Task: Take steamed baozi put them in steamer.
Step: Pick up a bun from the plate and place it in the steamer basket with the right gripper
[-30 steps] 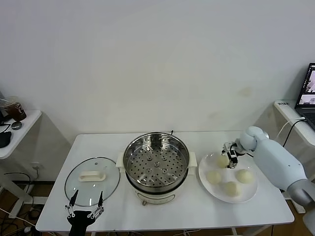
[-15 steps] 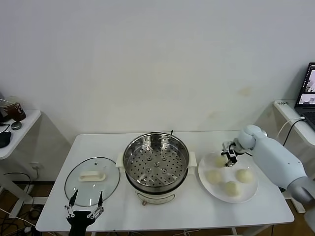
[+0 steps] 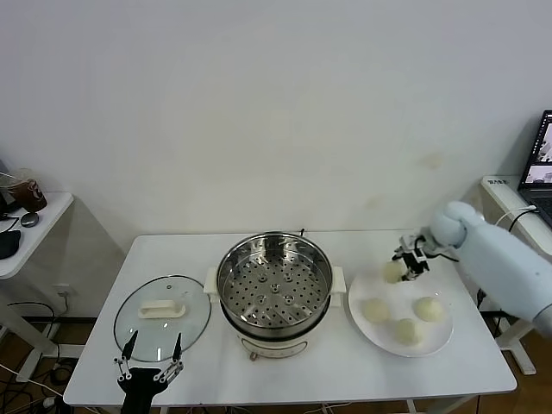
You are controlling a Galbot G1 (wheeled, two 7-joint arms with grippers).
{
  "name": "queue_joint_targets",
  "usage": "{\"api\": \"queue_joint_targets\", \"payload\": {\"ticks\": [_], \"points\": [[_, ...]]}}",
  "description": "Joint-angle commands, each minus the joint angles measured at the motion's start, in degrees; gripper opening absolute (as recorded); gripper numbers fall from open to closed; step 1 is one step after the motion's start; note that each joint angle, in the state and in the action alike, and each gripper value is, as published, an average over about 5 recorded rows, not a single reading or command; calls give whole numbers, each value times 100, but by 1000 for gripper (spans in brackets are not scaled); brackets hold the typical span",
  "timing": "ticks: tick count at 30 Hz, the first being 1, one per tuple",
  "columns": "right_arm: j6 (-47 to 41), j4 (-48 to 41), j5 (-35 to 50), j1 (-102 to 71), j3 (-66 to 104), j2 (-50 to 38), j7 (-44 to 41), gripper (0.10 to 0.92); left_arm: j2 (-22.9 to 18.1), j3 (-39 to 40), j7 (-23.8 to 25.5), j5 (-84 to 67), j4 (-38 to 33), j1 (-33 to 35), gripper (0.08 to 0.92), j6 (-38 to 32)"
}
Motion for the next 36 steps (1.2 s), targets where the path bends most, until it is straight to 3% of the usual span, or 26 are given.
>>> {"api": "queue_joint_targets", "payload": {"ticks": [1, 7, 17, 24, 36], "points": [[-2, 809, 958, 1076, -764, -518, -130, 534, 3, -2, 3, -3, -37, 0, 823, 0], [162, 977, 1879, 2532, -1731, 65, -88, 535, 33, -20, 8, -72, -123, -2, 823, 1], [539, 897, 2297, 3036, -2663, 2095, 165, 538, -17, -183, 25, -188, -215, -48, 823, 12], [1160, 623, 1673, 2798, -2960, 3110, 255, 544, -45, -369, 25, -214, -345, 51, 823, 8], [2261, 203, -76, 1997, -3182, 3269, 543, 556, -121, -409, 30, -205, -419, 113, 823, 8]]}}
